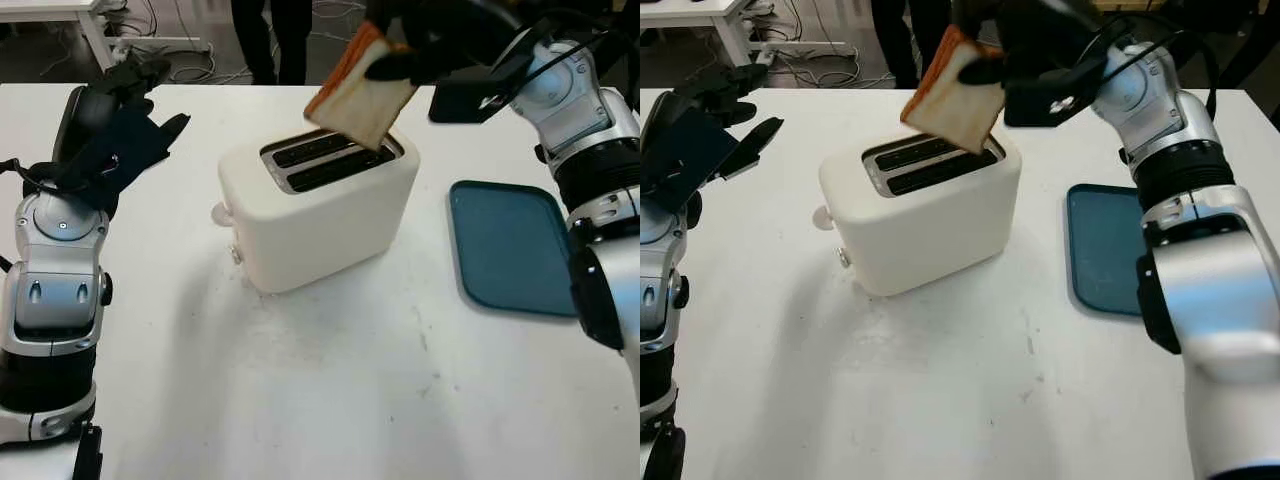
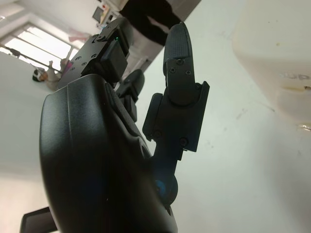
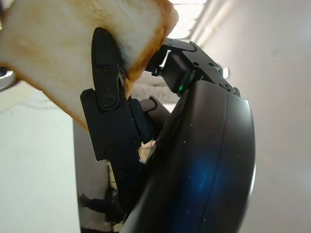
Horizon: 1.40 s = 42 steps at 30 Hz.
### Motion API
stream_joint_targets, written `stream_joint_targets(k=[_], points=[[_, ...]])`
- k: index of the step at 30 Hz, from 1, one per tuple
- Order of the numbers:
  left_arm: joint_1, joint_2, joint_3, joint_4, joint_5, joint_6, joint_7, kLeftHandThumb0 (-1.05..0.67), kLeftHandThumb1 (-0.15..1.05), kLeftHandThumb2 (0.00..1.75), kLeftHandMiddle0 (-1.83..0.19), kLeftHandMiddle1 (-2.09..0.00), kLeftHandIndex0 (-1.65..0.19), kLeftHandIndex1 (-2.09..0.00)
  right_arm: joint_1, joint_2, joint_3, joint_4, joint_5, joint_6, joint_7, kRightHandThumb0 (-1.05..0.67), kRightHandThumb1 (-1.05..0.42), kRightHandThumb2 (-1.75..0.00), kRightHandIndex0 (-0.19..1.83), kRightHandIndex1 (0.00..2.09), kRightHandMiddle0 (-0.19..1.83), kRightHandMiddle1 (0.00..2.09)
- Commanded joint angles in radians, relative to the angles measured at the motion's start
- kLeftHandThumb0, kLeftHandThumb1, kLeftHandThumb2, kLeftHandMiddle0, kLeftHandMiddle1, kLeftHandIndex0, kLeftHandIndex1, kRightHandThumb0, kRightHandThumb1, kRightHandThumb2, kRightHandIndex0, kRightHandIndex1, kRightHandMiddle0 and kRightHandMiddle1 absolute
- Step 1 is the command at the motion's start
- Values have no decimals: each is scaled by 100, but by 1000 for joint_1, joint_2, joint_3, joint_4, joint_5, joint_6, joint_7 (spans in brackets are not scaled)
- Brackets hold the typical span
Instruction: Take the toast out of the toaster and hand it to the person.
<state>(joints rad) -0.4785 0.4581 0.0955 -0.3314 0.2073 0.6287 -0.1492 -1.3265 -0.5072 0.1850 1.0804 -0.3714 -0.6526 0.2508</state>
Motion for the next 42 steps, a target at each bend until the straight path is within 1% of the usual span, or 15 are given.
stream_joint_targets(k=[1, 5, 8, 12, 20, 24, 30, 32, 33, 35, 36, 37, 38, 41, 42], points=[[-1, -2, 8, -2, -5, -9, -1, -47, 92, 38, -13, -66, -46, -6, -38, -12, -27, 18, 28, 27, 4, -52, -92, -41, 108, 175, 83, 175], [-2, -3, 6, -1, -2, -6, 2, -48, 92, 38, -13, -66, -52, -9, -52, -25, -63, 65, 51, 56, -17, -54, -92, -43, 108, 175, 84, 175], [-3, -4, 5, -2, 0, -4, 3, -47, 92, 38, -12, -66, -49, -7, -56, -20, -108, 110, 85, 105, -42, -47, -92, -37, 107, 175, 85, 175], [-3, -3, 3, -6, 2, 6, 2, -47, 92, 39, -12, -66, -45, -5, -54, -18, -135, 156, 81, 200, -152, -46, -92, -33, 107, 175, 86, 175], [0, -10, 6, -19, 0, 19, 2, -46, 92, 40, -12, -66, -44, -4, -9, 6, -186, 215, 104, 341, -309, -40, -92, -31, 89, 175, 61, 175], [4, -2, 3, -20, 7, 14, -3, -47, 92, 41, -13, -67, -42, -3, 21, 20, -184, 233, 92, 366, -367, -34, -92, -34, 82, 175, 54, 175], [3, -3, -1, -22, 14, 28, 1, -46, 92, 40, -11, -67, -44, -4, 42, 59, -197, 245, 100, 467, -419, -35, -92, -37, 77, 175, 49, 174], [4, 1, -4, -20, 17, 21, 1, -48, 92, 40, -11, -67, -44, -4, 49, 67, -198, 244, 97, 485, -446, -33, -92, -35, 69, 168, 57, 142], [4, -2, -2, -20, 14, 24, 1, -49, 92, 40, -12, -67, -44, -3, 56, 72, -198, 243, 96, 481, -459, -30, -92, -34, 71, 155, 66, 117], [4, -6, 3, -20, 8, 25, 0, -49, 92, 40, -11, -67, -43, -3, 71, 77, -200, 243, 97, 468, -467, -24, -92, -32, 85, 92, 83, 49], [5, -5, 3, -21, 8, 24, -2, -48, 92, 40, -11, -67, -43, -2, 75, 80, -204, 245, 102, 473, -461, -23, -92, -31, 84, 100, 90, 34], [5, -4, 2, -21, 8, 23, -2, -48, 92, 40, -11, -67, -43, -2, 77, 82, -207, 247, 105, 478, -455, -23, -92, -31, 75, 136, 97, 40], [6, -1, 0, -20, 10, 22, -4, -48, 92, 40, -11, -67, -42, -2, 83, 85, -209, 248, 106, 475, -453, -22, -92, -31, 70, 159, 85, 76], [6, 2, -5, -22, 16, 23, -3, -48, 92, 41, -12, -67, -46, -4, 95, 97, -225, 250, 115, 473, -459, -25, -92, -30, 65, 172, 72, 105], [6, 3, -6, -22, 18, 24, -3, -47, 92, 41, -12, -67, -46, -4, 98, 100, -239, 250, 128, 472, -451, -25, -92, -30, 57, 174, 33, 94]])
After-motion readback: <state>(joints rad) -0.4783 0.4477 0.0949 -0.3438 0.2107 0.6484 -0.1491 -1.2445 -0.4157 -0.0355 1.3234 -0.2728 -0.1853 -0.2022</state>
